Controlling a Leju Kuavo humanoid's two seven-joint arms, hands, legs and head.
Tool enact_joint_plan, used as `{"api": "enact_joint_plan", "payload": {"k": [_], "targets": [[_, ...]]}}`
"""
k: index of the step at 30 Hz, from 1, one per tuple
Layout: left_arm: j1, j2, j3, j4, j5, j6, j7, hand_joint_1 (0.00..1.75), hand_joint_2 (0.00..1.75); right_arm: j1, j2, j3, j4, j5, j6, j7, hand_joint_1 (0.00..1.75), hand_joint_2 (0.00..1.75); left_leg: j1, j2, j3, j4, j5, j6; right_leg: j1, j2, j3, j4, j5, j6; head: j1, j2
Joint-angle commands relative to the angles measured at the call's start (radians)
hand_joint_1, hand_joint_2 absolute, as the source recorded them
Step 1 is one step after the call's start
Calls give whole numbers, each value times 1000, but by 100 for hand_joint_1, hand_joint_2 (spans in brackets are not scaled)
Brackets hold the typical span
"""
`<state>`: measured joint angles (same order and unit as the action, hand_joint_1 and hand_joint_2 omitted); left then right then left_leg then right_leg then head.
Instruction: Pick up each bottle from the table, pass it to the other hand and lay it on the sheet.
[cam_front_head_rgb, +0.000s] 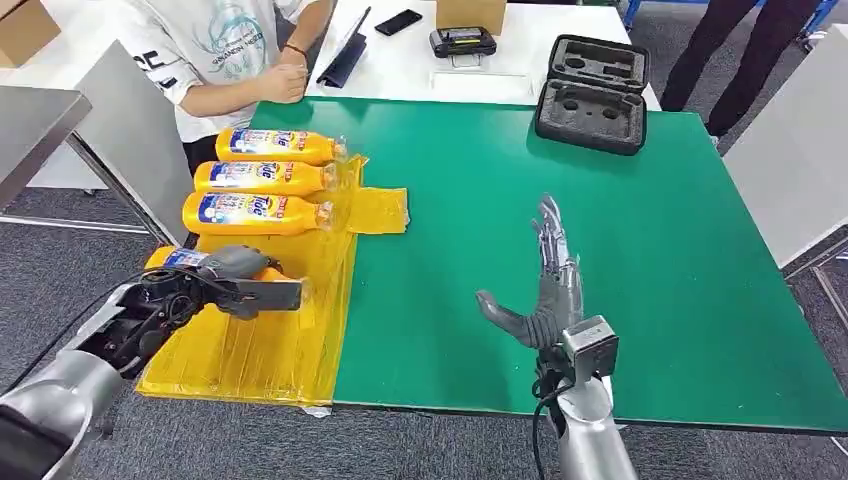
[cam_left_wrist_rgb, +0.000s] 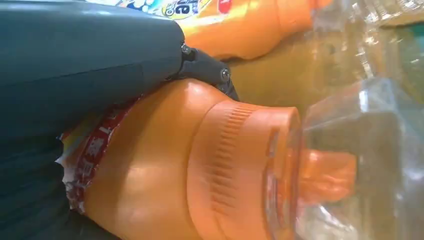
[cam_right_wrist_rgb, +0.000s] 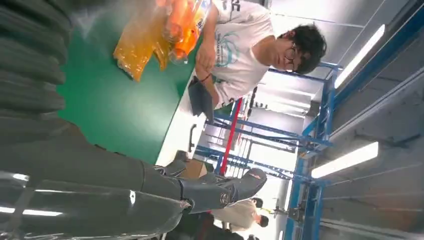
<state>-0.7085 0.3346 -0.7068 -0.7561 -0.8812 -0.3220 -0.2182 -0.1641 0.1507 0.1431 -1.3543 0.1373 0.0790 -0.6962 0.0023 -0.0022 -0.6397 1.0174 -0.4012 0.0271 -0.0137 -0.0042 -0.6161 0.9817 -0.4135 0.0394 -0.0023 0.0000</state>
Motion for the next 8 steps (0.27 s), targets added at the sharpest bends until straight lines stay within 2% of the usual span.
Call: {"api": "enact_joint_plan", "payload": {"k": [1, 8], "targets": [[-69, -96, -52, 207, -12, 15, 10, 175, 175, -41, -18, 11, 94, 14, 0, -2, 0, 175, 0, -2, 3, -1, -1, -1, 0, -1, 4, -1, -1, -1, 0, 0], [-68, -95, -49, 219, -7, 14, 9, 175, 175, -46, -19, 15, 101, 12, 3, -2, 0, 175, 0, -1, 4, -1, -1, -1, 0, 0, 5, -1, -1, -1, 0, 0]]}}
